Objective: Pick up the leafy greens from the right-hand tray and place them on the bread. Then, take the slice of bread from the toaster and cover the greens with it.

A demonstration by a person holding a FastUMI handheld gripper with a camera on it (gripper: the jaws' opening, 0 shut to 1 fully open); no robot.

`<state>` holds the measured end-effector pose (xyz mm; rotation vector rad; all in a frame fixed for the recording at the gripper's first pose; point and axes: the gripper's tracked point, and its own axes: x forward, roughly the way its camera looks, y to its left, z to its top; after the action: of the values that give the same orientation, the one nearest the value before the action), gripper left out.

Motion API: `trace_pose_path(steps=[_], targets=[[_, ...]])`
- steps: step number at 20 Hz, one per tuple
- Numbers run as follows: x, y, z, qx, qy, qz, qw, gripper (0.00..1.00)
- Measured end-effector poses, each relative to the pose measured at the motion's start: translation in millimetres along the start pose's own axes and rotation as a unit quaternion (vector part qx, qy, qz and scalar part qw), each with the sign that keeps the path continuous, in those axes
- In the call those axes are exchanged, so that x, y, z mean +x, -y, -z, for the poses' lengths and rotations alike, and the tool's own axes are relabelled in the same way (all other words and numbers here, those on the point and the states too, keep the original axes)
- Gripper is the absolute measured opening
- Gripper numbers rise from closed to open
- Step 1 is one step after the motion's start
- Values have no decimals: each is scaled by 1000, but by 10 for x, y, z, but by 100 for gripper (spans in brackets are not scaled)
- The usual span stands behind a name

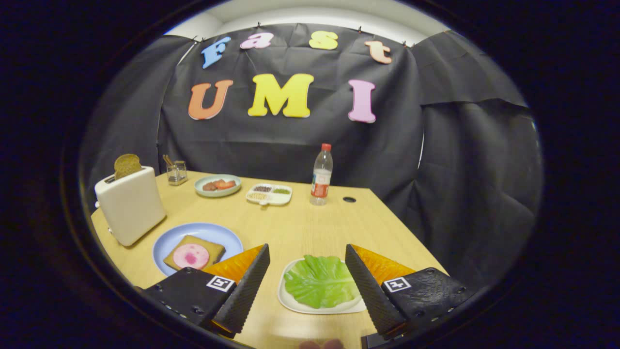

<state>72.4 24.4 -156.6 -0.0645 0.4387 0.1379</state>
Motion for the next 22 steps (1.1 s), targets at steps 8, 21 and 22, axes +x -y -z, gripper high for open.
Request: trace_pose_path(steps=[8,21,22], targets=[[511,237,493,-15,-102,10,995,96],[673,228,768,46,-144,-41,988,53],[677,232,789,58,-149,-38,986,36]])
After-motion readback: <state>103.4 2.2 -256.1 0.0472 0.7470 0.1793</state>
